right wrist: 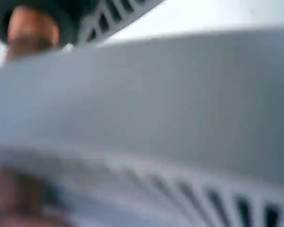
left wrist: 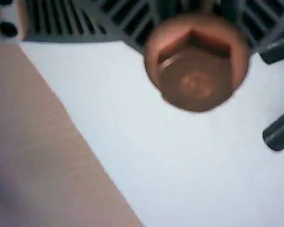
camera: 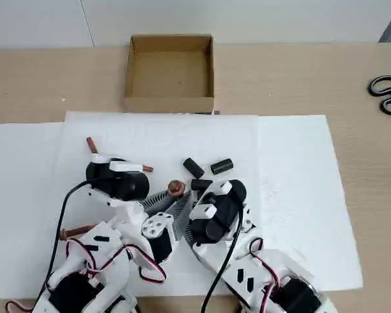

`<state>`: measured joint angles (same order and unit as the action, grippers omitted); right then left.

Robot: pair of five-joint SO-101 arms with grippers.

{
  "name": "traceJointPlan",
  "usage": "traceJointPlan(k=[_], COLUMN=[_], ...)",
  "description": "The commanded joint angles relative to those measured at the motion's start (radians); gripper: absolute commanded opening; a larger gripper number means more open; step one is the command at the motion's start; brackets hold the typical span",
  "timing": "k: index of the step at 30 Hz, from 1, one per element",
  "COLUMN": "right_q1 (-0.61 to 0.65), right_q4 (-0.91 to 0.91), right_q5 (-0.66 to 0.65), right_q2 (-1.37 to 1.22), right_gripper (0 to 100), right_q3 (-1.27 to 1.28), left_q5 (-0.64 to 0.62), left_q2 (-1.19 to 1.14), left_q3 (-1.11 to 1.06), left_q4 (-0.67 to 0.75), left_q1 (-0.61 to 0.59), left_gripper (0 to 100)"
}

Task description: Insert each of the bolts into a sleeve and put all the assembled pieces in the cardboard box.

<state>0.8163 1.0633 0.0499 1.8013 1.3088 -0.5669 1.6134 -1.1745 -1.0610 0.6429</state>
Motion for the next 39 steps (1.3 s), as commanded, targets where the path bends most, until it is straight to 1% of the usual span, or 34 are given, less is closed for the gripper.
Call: traceJointPlan(k=[1,5,8,12,17,24,27,29,33,34,39], right_q1=[-0.012,-0.012,-0.012,-0.012,-0.012,-0.012,-0.012,-0.013,-0.013,-0.013,-0.015], right_q4=[-0.033,-0.038,-0.096,-0.13,-0.174,-0.17,-0.168,-0.168,-0.168,-0.168,-0.166], right_q5=[-0.009,-0.061,-0.1,-0.14,-0.143,-0.143,-0.143,-0.143,-0.143,-0.143,-0.14], right_q2=[0.012,0.012,0.012,0.01,0.01,0.01,0.01,0.01,0.01,0.01,0.01], right_gripper=[0.3,0.3,0.3,0.3,0.3,0.3,0.3,0.3,0.3,0.3,0.3], right_q3=[-0.014,-0.014,-0.014,-0.014,-0.014,-0.011,-0.009,-0.008,-0.008,-0.008,-0.008], left_q5=[-0.002,0.0,0.049,0.061,0.061,0.064,0.092,0.109,0.112,0.112,0.117], left_q2=[0.003,0.002,0.002,0.002,0.002,0.006,0.008,0.008,0.003,0.003,0.006], left_q3=[0.005,-0.008,-0.038,-0.047,-0.048,-0.042,-0.041,-0.03,-0.024,-0.027,-0.019], left_q4=[-0.055,-0.074,-0.072,-0.072,-0.069,-0.066,-0.029,-0.015,-0.018,-0.02,-0.032], left_q1=[0.006,0.006,0.006,0.006,0.006,0.006,0.005,0.002,0.002,0.002,-0.002], left_gripper=[0,0,0,0,0,0,1,5,19,20,21])
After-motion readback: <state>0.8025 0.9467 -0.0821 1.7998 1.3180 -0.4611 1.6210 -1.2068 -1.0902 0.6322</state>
